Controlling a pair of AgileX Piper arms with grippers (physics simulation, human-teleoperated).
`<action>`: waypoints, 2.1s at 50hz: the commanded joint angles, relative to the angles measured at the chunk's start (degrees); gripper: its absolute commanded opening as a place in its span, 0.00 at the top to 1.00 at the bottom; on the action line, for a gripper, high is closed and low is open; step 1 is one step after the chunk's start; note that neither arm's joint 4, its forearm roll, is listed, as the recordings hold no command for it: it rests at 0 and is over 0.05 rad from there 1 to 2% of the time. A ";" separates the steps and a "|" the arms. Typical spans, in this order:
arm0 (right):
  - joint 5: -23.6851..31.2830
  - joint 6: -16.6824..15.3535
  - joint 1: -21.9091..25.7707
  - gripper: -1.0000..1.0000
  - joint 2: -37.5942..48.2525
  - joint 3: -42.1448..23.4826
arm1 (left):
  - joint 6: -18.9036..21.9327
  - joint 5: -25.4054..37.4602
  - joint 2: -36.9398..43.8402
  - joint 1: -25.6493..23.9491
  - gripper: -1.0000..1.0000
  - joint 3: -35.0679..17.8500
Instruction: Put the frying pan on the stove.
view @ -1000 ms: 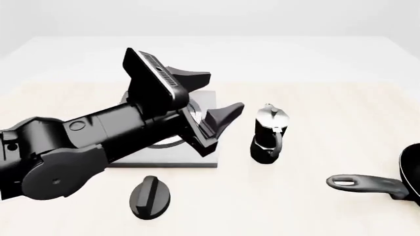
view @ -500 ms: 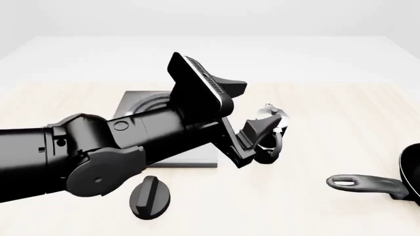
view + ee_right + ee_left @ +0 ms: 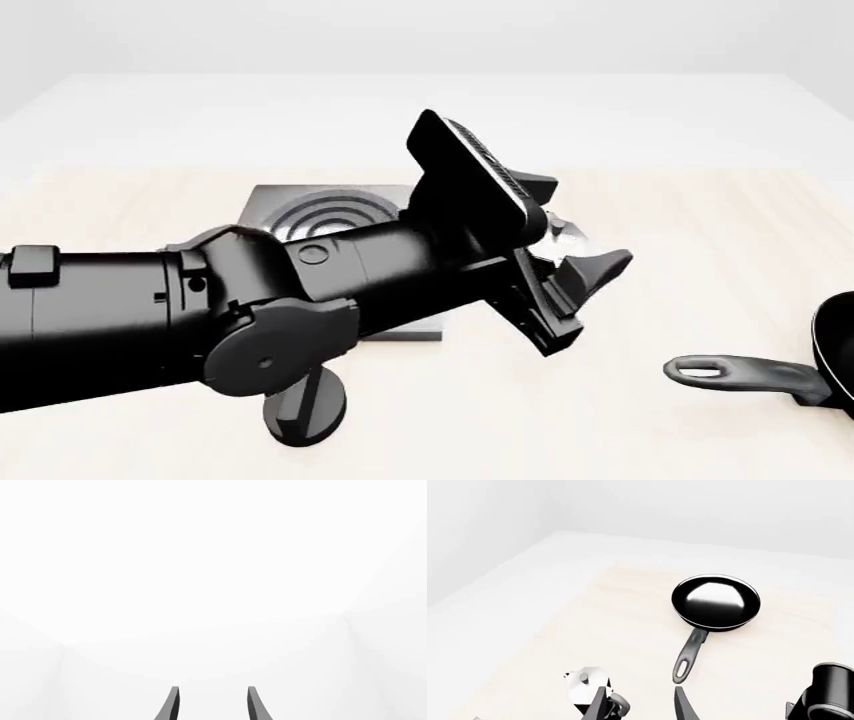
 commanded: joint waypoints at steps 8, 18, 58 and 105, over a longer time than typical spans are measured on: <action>0.56 0.29 0.01 0.00 0.00 -1.00 | -0.94 1.99 4.10 -2.94 0.00 -4.92; 2.03 -0.07 0.45 0.00 0.00 -2.66 | -1.28 2.57 7.00 -4.14 0.00 -7.58; 5.17 -1.42 2.25 0.00 0.00 -5.94 | -1.83 6.60 17.73 -4.22 0.00 -18.18; 5.89 -1.45 3.27 0.00 0.00 -8.01 | -1.82 10.84 24.18 -6.52 0.00 -27.54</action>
